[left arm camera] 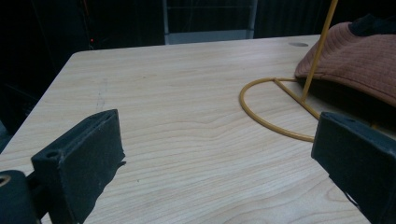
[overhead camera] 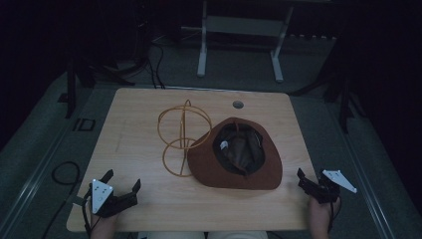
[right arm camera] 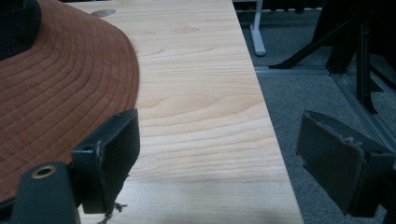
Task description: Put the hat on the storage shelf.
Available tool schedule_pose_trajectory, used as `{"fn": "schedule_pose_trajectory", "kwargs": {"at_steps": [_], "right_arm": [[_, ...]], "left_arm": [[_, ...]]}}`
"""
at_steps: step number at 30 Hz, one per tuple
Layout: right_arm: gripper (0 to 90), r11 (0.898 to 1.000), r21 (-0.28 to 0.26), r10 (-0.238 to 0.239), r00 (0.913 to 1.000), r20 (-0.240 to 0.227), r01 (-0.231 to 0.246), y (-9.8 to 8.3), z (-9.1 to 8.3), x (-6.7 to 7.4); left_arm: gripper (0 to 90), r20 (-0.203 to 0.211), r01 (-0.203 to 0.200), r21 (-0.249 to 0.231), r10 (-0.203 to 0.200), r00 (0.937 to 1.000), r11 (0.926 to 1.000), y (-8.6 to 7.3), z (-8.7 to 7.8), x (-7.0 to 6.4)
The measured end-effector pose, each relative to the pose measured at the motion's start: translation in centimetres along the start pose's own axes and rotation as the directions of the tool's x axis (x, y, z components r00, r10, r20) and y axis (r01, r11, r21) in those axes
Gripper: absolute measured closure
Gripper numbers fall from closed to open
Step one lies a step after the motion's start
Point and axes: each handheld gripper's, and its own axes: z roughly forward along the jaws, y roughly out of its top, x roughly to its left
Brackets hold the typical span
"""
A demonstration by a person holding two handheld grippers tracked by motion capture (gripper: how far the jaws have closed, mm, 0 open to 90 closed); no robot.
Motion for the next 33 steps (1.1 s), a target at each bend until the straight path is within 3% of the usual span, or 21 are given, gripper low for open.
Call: {"fn": "schedule_pose_trajectory", "kwargs": {"at_steps": [12, 16, 17, 20, 21, 24, 30, 33], "right_arm": [[14.2, 1.0, 0.009, -0.025, 0.9997, 0.01, 0.024, 0.0, 0.0, 0.3], [14.1, 0.999, 0.037, -0.018, 0.9997, -0.013, 0.019, 0.0, 0.1, 0.4], [14.1, 0.998, 0.062, -0.013, 0.9989, -0.045, 0.016, 0.0, 0.2, 0.6], [14.1, 0.996, 0.086, -0.006, 0.9971, -0.076, 0.013, 0.1, 0.3, 0.9], [14.1, 0.994, 0.099, -0.049, 0.9968, -0.064, 0.055, 0.3, 0.4, 1.5], [14.1, 0.988, 0.121, -0.086, 0.9938, -0.07, 0.094, 0.7, 0.5, 2.3], [14.2, 0.988, 0.091, -0.119, 0.9883, -0.096, 0.128, 2.8, -0.3, 3.7], [14.6, 0.988, 0.083, -0.115, 0.9843, -0.134, 0.127, 4.1, -0.6, 4.2]], "left_arm": [[2.7, 0.001, -0.002, 0.003, 0.002, 1.0, 1.0, 0.0, 0.0, 0.0], [2.7, -0.002, -0.002, 0.003, 0.002, 1.0, 1.0, 0.0, 0.0, 0.0], [2.7, -0.002, 0.001, 0.0, -0.001, 1.0, 1.0, 0.0, 0.0, 0.0], [2.7, -0.004, 0.016, -0.006, -0.016, 0.9999, 0.9999, 0.0, 0.0, 0.1], [2.7, -0.005, 0.018, -0.009, -0.018, 0.9998, 0.9998, 0.0, 0.0, 0.1], [2.7, -0.003, 0.006, -0.015, -0.006, 1.0, 0.9999, 0.0, 0.0, 0.1], [2.7, 0.019, 0.009, -0.028, -0.008, 0.9998, 0.9996, 0.1, -0.2, 0.1], [2.7, 0.029, 0.005, -0.02, -0.004, 0.9996, 0.9998, 0.2, -0.2, -0.1]]}}
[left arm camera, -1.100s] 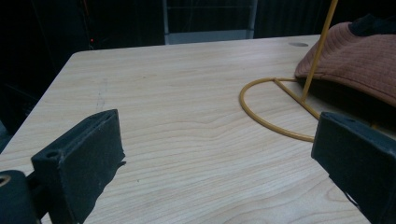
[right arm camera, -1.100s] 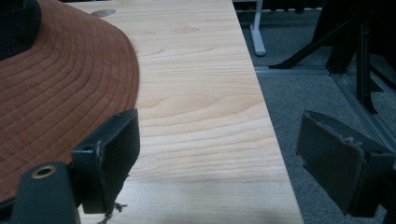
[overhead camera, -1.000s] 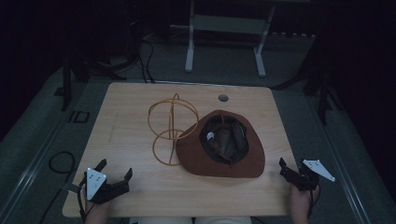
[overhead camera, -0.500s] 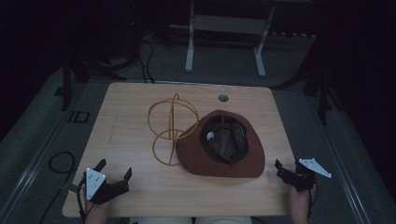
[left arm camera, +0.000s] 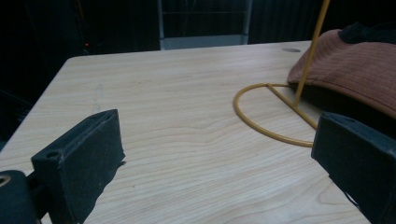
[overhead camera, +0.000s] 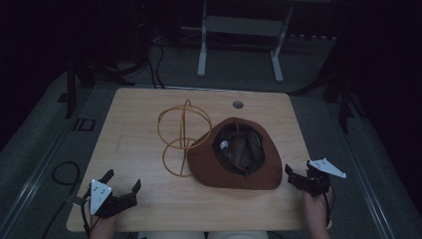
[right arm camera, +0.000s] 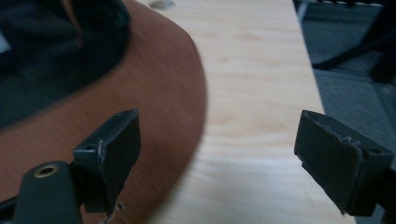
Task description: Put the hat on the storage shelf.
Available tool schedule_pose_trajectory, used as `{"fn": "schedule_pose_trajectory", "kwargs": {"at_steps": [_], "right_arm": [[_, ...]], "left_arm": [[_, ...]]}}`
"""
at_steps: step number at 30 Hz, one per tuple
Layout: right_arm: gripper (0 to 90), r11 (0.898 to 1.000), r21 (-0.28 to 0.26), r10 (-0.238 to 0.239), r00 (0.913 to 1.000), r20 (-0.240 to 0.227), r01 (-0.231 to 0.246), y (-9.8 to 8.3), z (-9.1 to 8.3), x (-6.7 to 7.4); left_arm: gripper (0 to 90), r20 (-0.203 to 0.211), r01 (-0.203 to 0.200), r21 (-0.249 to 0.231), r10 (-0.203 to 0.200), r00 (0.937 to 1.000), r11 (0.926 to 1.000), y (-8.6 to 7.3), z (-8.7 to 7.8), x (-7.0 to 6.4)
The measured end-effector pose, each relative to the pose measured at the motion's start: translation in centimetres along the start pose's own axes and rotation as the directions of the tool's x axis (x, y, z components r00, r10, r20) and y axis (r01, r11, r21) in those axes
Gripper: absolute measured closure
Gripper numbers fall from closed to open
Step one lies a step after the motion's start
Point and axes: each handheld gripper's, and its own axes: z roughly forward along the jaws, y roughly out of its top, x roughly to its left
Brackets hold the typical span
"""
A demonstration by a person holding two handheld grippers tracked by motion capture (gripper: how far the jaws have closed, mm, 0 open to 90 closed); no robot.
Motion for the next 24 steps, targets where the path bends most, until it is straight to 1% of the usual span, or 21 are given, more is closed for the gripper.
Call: {"fn": "schedule_pose_trajectory", "kwargs": {"at_steps": [1, 2, 3, 4, 5, 6, 8, 9, 10, 11, 12, 13, 14, 15, 18, 19, 20, 21, 22, 23, 24], "right_arm": [[14.6, 1.0, 0.0, 0.0, 1.0, 0.0, 0.0, 0.0, 0.0, 0.0], [14.5, 1.0, -0.006, 0.001, 0.9997, -0.024, -0.001, 0.9, -0.1, 0.3], [14.6, 1.0, -0.014, -0.002, 0.9995, -0.032, 0.002, 1.4, -0.1, 0.4], [14.6, 1.0, -0.014, -0.002, 0.9995, -0.032, 0.002, 1.4, -0.1, 0.4], [14.5, 1.0, -0.017, -0.006, 0.9989, -0.047, 0.005, 2.3, 0.0, 0.6], [14.5, 1.0, -0.018, -0.011, 0.9985, -0.053, 0.011, 2.8, 0.1, 0.8], [14.5, 1.0, -0.006, -0.026, 0.9982, -0.055, 0.025, 3.6, 0.4, 1.1], [14.5, 1.0, -0.003, -0.022, 0.9972, -0.071, 0.022, 4.0, 0.5, 1.2], [14.5, 1.0, -0.003, -0.022, 0.9972, -0.071, 0.022, 4.0, 0.5, 1.2], [14.5, 1.0, -0.005, -0.015, 0.9965, -0.082, 0.015, 4.3, 0.6, 1.4], [14.5, 1.0, -0.008, -0.013, 0.9947, -0.102, 0.013, 4.9, 0.8, 1.7], [14.5, 1.0, -0.008, -0.013, 0.9947, -0.102, 0.013, 4.9, 0.8, 1.7], [14.5, 1.0, -0.017, -0.011, 0.9946, -0.104, 0.009, 5.2, 0.9, 1.9], [13.4, 1.0, -0.006, -0.011, 0.9928, -0.12, 0.011, 5.7, 1.3, 2.3], [13.1, 1.0, -0.011, -0.003, 0.9911, -0.133, 0.002, 6.1, 1.6, 2.6], [13.2, 1.0, -0.019, -0.007, 0.9906, -0.136, 0.005, 6.5, 2.0, 3.0], [13.2, 1.0, -0.017, -0.018, 0.9902, -0.139, 0.016, 6.8, 2.2, 3.2], [13.5, 1.0, -0.018, -0.026, 0.9891, -0.145, 0.024, 7.0, 2.5, 3.3], [13.5, 1.0, -0.018, -0.026, 0.9891, -0.145, 0.024, 7.0, 2.5, 3.3], [13.9, 0.999, -0.009, -0.044, 0.9864, -0.158, 0.043, 7.4, 3.0, 3.6], [14.1, 0.999, -0.006, -0.047, 0.9862, -0.159, 0.046, 7.6, 3.3, 3.8]], "left_arm": [[2.7, 0.0, 0.0, 0.0, 0.0, 1.0, 1.0, 0.0, 0.0, 0.0], [2.7, 0.015, -0.014, 0.004, 0.014, 0.9998, 0.9999, 0.0, 0.1, -0.2], [2.7, 0.026, -0.024, 0.005, 0.023, 0.9994, 0.9997, 0.0, 0.2, -0.4], [2.7, 0.026, -0.024, 0.005, 0.023, 0.9994, 0.9997, 0.0, 0.2, -0.4], [2.7, 0.042, -0.055, -0.009, 0.055, 0.9976, 0.9985, 0.0, 0.2, -0.8], [2.7, 0.045, -0.065, -0.021, 0.066, 0.9968, 0.9977, 0.1, 0.2, -1.1], [2.7, 0.049, -0.07, -0.023, 0.071, 0.9962, 0.9973, 0.1, 0.2, -1.2], [2.7, 0.048, -0.077, -0.008, 0.077, 0.9958, 0.997, 0.2, 0.2, -1.3], [2.7, 0.048, -0.077, -0.008, 0.077, 0.9958, 0.997, 0.2, 0.2, -1.3], [2.7, 0.05, -0.077, -0.005, 0.077, 0.9957, 0.997, 0.1, 0.2, -1.2], [2.7, 0.045, -0.073, -0.002, 0.073, 0.9963, 0.9973, 0.1, 0.2, -1.1], [2.7, 0.045, -0.073, -0.002, 0.073, 0.9963, 0.9973, 0.1, 0.2, -1.1], [2.7, 0.044, -0.065, 0.0, 0.065, 0.9969, 0.9979, 0.1, 0.2, -1.1], [2.7, 0.048, -0.033, -0.003, 0.033, 0.9983, 0.9995, 0.2, 0.2, -0.9], [2.7, 0.05, -0.021, -0.014, 0.022, 0.9985, 0.9997, 0.2, 0.1, -0.8], [2.7, 0.051, -0.013, -0.003, 0.013, 0.9986, 0.9999, 0.3, 0.1, -0.8], [2.7, 0.051, -0.013, -0.003, 0.013, 0.9986, 0.9999, 0.3, 0.1, -0.8], [2.7, 0.058, -0.002, -0.001, 0.003, 0.9983, 1.0, 0.3, 0.1, -0.8], [2.7, 0.058, -0.002, -0.001, 0.003, 0.9983, 1.0, 0.3, 0.1, -0.8], [2.7, 0.058, 0.0, 0.002, 0.0, 0.9983, 1.0, 0.3, 0.1, -0.8], [2.7, 0.067, 0.007, 0.005, -0.007, 0.9977, 1.0, 0.3, 0.1, -0.8]]}}
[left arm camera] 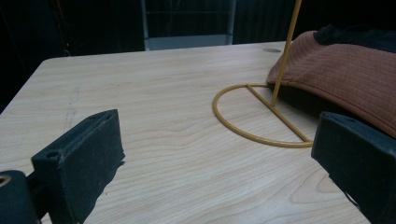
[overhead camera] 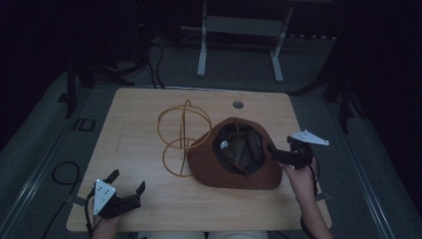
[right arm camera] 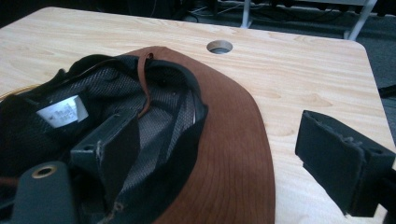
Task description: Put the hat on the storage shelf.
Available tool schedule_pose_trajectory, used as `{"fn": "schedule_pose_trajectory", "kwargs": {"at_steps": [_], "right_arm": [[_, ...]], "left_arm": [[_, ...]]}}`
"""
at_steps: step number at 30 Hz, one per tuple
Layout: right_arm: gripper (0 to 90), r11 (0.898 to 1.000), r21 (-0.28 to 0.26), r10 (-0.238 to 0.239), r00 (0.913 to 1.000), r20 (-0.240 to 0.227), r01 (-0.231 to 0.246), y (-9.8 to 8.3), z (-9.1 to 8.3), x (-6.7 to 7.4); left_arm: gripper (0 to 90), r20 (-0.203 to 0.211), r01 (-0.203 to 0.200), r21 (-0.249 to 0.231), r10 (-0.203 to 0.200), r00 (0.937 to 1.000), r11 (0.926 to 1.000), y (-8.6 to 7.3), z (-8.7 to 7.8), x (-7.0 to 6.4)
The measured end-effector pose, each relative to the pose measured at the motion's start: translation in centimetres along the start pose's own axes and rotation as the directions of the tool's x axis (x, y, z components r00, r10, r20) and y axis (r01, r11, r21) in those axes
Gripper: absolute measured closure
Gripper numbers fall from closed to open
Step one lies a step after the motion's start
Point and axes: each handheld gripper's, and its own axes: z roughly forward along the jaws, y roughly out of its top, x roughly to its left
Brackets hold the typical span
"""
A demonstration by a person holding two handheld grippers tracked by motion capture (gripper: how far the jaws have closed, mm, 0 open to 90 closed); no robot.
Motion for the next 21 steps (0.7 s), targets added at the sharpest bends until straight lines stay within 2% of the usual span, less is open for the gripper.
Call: {"fn": "schedule_pose_trajectory", "kwargs": {"at_steps": [2, 5, 9, 12, 14, 16, 21], "right_arm": [[15.8, 1.0, 0.01, -0.007, 0.9999, -0.014, 0.007, 0.4, 0.6, 0.1], [19.6, 1.0, 0.013, -0.008, 0.9994, -0.032, 0.008, 0.9, 1.5, 0.1], [20.4, 0.999, 0.03, -0.014, 0.9995, -0.028, 0.015, 1.4, 2.8, 0.3], [21.4, 0.998, 0.046, -0.031, 0.9992, -0.023, 0.032, 1.8, 3.8, 0.5], [21.6, 0.997, 0.057, -0.046, 0.9986, -0.027, 0.047, 2.0, 4.5, 0.6], [21.7, 0.996, 0.079, -0.039, 0.9986, -0.035, 0.041, 2.2, 5.2, 0.5], [21.8, 0.991, 0.126, -0.043, 0.9986, -0.03, 0.047, 2.4, 7.2, 0.7]], "left_arm": [[2.7, 0.018, 0.019, -0.001, -0.019, 0.9996, 0.9998, 0.0, 0.0, 0.0], [2.7, 0.026, 0.021, -0.005, -0.021, 0.9994, 0.9998, 0.0, 0.0, 0.0], [2.7, 0.04, 0.015, -0.012, -0.015, 0.9991, 0.9998, 0.1, -0.1, -0.2], [2.7, 0.038, -0.006, 0.002, 0.006, 0.9993, 1.0, 0.2, 0.0, -0.5], [2.7, 0.049, 0.005, 0.011, -0.005, 0.9988, 0.9999, 0.3, -0.1, -0.5], [2.7, 0.056, 0.019, 0.004, -0.019, 0.9982, 0.9998, 0.3, -0.1, -0.4], [2.7, 0.043, 0.017, -0.006, -0.017, 0.9989, 0.9998, 0.4, -0.3, -0.3]]}}
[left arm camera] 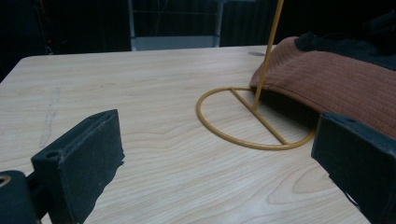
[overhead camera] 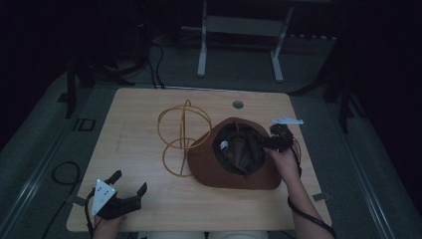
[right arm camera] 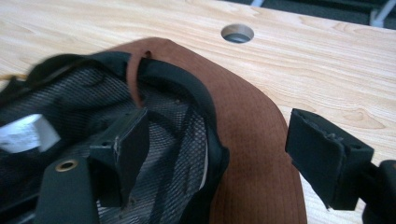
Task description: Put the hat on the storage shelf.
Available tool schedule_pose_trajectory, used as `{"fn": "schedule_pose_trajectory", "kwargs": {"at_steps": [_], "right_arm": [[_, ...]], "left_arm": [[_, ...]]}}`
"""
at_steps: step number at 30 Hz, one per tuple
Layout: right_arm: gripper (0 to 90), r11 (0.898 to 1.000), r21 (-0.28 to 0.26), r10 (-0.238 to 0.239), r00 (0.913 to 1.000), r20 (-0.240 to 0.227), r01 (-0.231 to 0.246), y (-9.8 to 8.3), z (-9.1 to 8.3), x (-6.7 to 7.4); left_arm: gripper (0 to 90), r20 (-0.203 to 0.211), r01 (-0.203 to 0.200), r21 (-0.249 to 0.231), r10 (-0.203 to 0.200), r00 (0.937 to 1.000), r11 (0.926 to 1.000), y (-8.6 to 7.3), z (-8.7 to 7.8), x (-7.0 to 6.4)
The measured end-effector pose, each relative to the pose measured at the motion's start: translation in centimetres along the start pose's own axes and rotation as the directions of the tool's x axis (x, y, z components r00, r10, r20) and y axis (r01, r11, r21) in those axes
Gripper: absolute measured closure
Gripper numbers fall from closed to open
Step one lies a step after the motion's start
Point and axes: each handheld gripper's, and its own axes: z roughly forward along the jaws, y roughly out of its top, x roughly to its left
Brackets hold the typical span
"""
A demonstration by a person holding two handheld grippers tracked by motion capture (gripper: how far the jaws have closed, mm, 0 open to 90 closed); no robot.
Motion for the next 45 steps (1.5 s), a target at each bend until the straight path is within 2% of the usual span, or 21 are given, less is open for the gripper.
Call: {"fn": "schedule_pose_trajectory", "kwargs": {"at_steps": [3, 5, 10, 14, 20, 22, 23, 25, 27, 30, 33, 35, 36, 38, 40, 45], "right_arm": [[21.8, 1.0, 0.018, -0.001, 1.0, 0.005, 0.001, 0.2, 0.7, 0.1], [21.9, 0.999, 0.049, -0.015, 0.9999, 0.003, 0.015, 0.5, 1.8, 0.3], [21.9, 0.995, 0.088, -0.037, 0.9992, 0.017, 0.035, 0.7, 3.4, 0.5], [21.9, 0.993, 0.112, -0.032, 0.999, 0.031, 0.028, 0.5, 4.5, 0.5], [26.4, 0.983, 0.176, -0.054, 0.9969, 0.057, 0.044, 0.2, 6.1, 0.5], [29.9, 0.981, 0.184, -0.066, 0.9955, 0.067, 0.053, 0.1, 6.3, 0.5], [34.8, 0.978, 0.195, -0.086, 0.9927, 0.085, 0.068, -0.1, 6.6, 0.7], [43.1, 0.976, 0.203, -0.093, 0.9921, 0.084, 0.074, -0.2, 6.8, 0.8], [47.1, 0.97, 0.218, -0.136, 0.9843, 0.113, 0.109, -0.3, 7.0, 1.1], [51.6, 0.967, 0.236, -0.127, 0.9834, 0.129, 0.094, -0.4, 7.3, 1.2], [58.6, 0.968, 0.237, -0.125, 0.9813, 0.147, 0.088, -0.6, 7.4, 1.3], [58.6, 0.969, 0.233, -0.127, 0.9787, 0.162, 0.087, -0.6, 7.4, 1.3], [72.2, 0.973, 0.218, -0.12, 0.9749, 0.187, 0.078, -0.7, 7.3, 1.3], [77.9, 0.975, 0.211, -0.114, 0.9743, 0.195, 0.072, -0.7, 7.1, 1.3], [82.9, 0.972, 0.212, -0.144, 0.9684, 0.203, 0.1, -0.6, 6.9, 1.4], [84.2, 0.982, 0.17, -0.11, 0.977, 0.182, 0.079, -0.2, 5.6, 1.3]], "left_arm": [[2.7, 0.008, 0.009, 0.015, -0.01, 0.9999, 0.9998, 0.1, 0.0, 0.0], [2.7, 0.021, 0.014, 0.012, -0.014, 0.9997, 0.9998, 0.2, -0.1, 0.1], [2.7, 0.013, 0.02, 0.015, -0.02, 0.9997, 0.9997, 0.2, -0.1, 0.2], [2.7, 0.013, 0.026, 0.015, -0.026, 0.9996, 0.9995, 0.2, -0.1, 0.2], [2.7, 0.038, 0.025, 0.028, -0.026, 0.9989, 0.9993, 0.1, 0.1, 0.1], [2.7, 0.048, 0.023, 0.031, -0.024, 0.9985, 0.9993, 0.1, 0.1, 0.0], [2.7, 0.045, 0.016, 0.036, -0.018, 0.9988, 0.9992, 0.1, 0.1, -0.1], [2.7, 0.046, 0.015, 0.037, -0.016, 0.9988, 0.9992, 0.1, 0.1, -0.1], [2.7, 0.048, 0.012, 0.036, -0.014, 0.9987, 0.9993, 0.1, 0.1, -0.1], [2.7, 0.047, 0.014, 0.03, -0.015, 0.9988, 0.9995, 0.1, 0.1, -0.1], [2.7, 0.044, 0.015, 0.031, -0.016, 0.9989, 0.9994, 0.1, 0.0, 0.0], [2.7, 0.044, 0.015, 0.031, -0.016, 0.9989, 0.9994, 0.1, 0.0, 0.0], [2.7, 0.042, 0.014, 0.024, -0.015, 0.999, 0.9996, 0.1, 0.0, 0.0], [2.7, 0.039, 0.008, 0.011, -0.009, 0.9992, 0.9999, 0.1, 0.0, 0.0], [2.7, 0.033, 0.005, 0.01, -0.005, 0.9994, 0.9999, 0.1, -0.1, 0.0], [2.7, 0.027, 0.013, 0.036, -0.014, 0.9995, 0.9993, 0.1, 0.1, 0.0]]}}
